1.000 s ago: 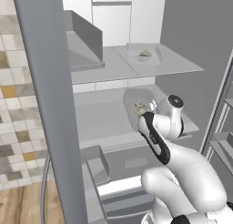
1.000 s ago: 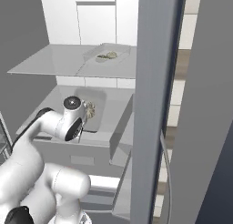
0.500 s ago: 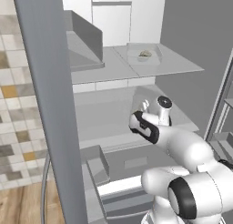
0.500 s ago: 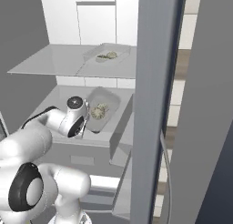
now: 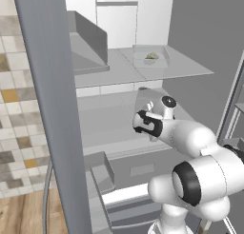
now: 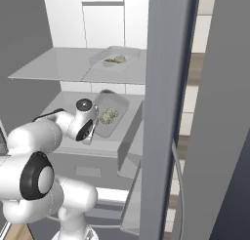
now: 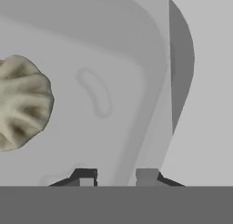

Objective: Place two dumplings into each of the tupperware containers and then place the containers in the fridge.

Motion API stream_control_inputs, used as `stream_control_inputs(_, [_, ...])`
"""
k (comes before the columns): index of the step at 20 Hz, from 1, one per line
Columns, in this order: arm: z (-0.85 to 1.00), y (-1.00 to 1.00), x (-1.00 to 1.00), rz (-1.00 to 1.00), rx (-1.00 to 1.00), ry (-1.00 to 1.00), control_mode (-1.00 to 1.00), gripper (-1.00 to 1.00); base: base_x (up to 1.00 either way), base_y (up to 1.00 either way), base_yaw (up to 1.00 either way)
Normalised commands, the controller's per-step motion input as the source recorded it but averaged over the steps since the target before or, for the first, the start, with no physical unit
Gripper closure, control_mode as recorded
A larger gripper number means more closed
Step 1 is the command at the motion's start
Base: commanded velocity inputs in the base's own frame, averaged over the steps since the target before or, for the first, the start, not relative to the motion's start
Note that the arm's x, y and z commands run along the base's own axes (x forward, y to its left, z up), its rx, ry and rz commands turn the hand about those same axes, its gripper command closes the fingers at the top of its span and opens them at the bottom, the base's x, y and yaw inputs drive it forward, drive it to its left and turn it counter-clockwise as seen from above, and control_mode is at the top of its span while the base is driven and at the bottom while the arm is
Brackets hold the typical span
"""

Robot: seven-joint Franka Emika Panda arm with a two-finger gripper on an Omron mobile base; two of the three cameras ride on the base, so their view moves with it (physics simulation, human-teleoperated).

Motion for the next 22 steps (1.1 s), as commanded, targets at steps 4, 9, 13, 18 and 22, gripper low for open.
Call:
stream_control_inputs(4, [-0.01, 0.01, 0.23, 0.00, 0.00, 0.00, -1.00, -1.00, 0.00, 0.00, 0.00])
stream_control_inputs(9, [0.00, 0.00, -0.03, 0.00, 0.00, -0.04, -1.00, -1.00, 0.00, 0.00, 0.00])
stream_control_inputs(13, [0.33, 0.00, -0.24, -0.01, 0.00, 0.00, -1.00, -1.00, 0.00, 0.00, 0.00])
stream_control_inputs(18, [0.44, -0.01, -0.68, -0.01, 0.00, 0.02, -1.00, -1.00, 0.00, 0.00, 0.00])
stream_control_inputs(22, [0.50, -0.09, -0.98, -0.06, 0.00, 0.15, -1.00, -1.00, 0.00, 0.00, 0.00])
